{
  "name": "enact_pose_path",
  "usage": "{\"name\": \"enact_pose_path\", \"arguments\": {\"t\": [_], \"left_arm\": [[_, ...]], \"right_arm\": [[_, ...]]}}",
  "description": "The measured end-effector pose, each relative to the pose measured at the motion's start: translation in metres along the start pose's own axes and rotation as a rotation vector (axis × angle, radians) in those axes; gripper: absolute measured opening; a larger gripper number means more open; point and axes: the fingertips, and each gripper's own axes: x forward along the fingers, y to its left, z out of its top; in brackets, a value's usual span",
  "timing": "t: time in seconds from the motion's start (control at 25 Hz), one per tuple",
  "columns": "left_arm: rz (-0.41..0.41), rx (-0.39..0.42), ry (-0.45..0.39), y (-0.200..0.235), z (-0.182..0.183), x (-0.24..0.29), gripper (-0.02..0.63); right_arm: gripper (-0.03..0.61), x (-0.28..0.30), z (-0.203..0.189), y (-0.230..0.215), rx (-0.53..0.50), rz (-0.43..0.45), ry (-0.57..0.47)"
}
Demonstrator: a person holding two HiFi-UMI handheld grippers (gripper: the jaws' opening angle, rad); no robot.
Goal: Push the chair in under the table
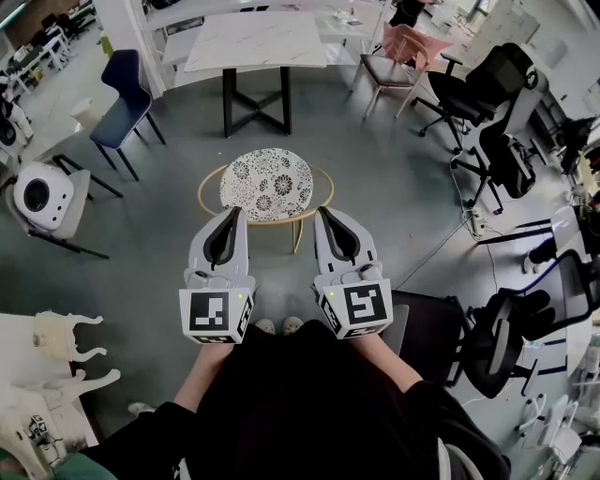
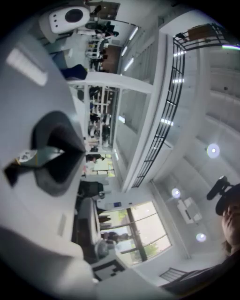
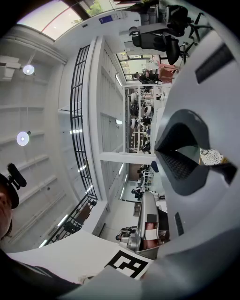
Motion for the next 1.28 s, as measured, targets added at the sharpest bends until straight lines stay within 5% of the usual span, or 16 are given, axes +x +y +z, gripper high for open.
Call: {"name": "enact_pose_path", "arguments": {"t": [0.6, 1.28], "left_arm": [[0.072, 0.012, 0.022, -0.02, -0.014, 0.004, 0.008], [0.054, -0.011, 0.084, 0.028, -0.063, 0.067, 0.008]], "right_arm": [[0.021, -0.004, -0.018, -0.025, 0.019, 0.078, 0.002], [0.021, 0.066, -0.06, -0.036, -0.023, 0.091, 0.053]]}}
